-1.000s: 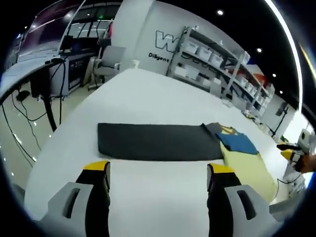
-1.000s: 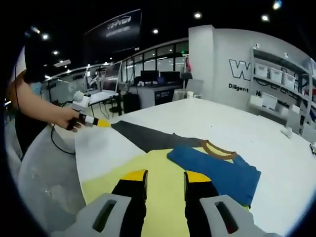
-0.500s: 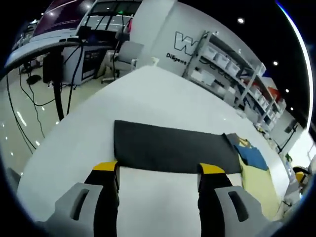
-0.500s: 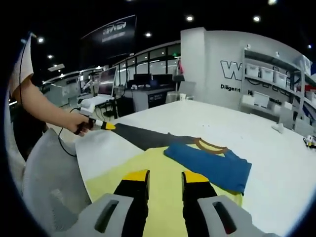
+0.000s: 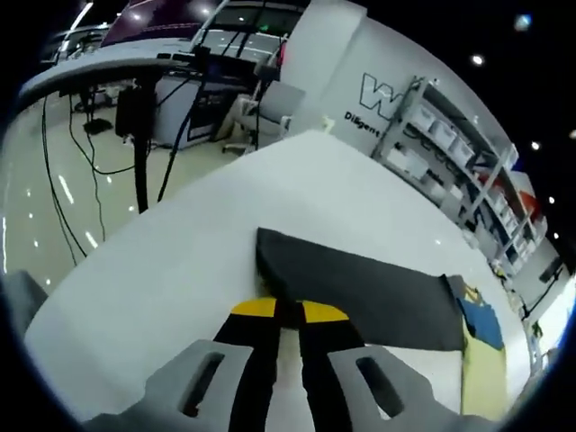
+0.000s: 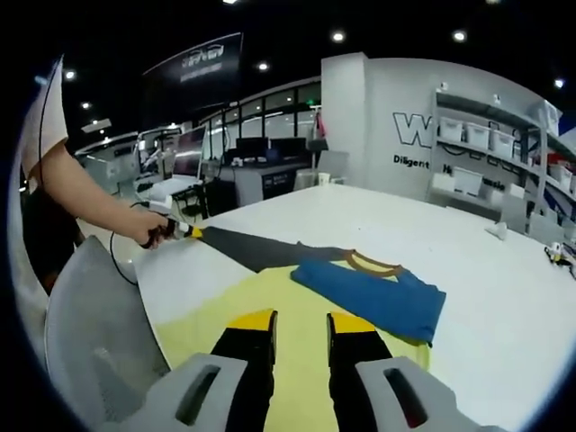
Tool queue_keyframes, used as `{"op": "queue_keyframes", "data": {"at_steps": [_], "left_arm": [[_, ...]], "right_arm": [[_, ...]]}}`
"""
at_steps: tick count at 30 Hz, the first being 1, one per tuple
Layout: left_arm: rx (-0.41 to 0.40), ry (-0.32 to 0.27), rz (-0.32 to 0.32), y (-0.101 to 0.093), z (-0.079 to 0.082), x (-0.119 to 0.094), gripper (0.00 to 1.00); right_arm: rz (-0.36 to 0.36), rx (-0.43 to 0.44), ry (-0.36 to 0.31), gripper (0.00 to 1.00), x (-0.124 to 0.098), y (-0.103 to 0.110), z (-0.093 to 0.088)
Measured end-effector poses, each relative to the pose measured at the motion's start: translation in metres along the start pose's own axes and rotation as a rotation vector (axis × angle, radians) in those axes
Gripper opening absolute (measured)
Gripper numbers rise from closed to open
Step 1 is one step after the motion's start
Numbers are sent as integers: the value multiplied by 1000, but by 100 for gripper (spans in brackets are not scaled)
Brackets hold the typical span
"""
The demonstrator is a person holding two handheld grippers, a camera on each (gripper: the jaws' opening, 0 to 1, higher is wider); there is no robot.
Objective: Fold the garment on the visible template until the final outline fits inside the template.
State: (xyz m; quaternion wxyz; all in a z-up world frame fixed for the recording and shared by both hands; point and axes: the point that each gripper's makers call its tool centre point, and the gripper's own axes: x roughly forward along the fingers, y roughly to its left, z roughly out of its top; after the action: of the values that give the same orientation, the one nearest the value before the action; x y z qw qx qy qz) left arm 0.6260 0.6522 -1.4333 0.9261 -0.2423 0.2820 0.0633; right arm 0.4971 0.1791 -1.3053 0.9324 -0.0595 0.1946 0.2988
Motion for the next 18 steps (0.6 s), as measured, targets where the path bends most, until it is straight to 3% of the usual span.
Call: {"op": "queue_keyframes", "data": {"at_steps": [4,6,9,13,15,18], "left_arm": [[10,12,-3,7,4,13,1],[38,-16,-28,0,11,14,1],[106,-51,-79,-19,22,11,1],[121,-87,-156,-47,33,8,1],[161,-105,-191,-75,34,-14,1],[167,-125,-259,-113,43,-31,1]], "right_arm": [[-3,6,-3,14,-2,-3,-1],[-2,8,-8,14,-2,-5,-1],[1,19,-15,14,0,-8,-3],[15,26,-31,13,5,-8,-2],[22,33,-38,13,8,-7,-2],[32,38,-43,13,12,-6,-3]]}}
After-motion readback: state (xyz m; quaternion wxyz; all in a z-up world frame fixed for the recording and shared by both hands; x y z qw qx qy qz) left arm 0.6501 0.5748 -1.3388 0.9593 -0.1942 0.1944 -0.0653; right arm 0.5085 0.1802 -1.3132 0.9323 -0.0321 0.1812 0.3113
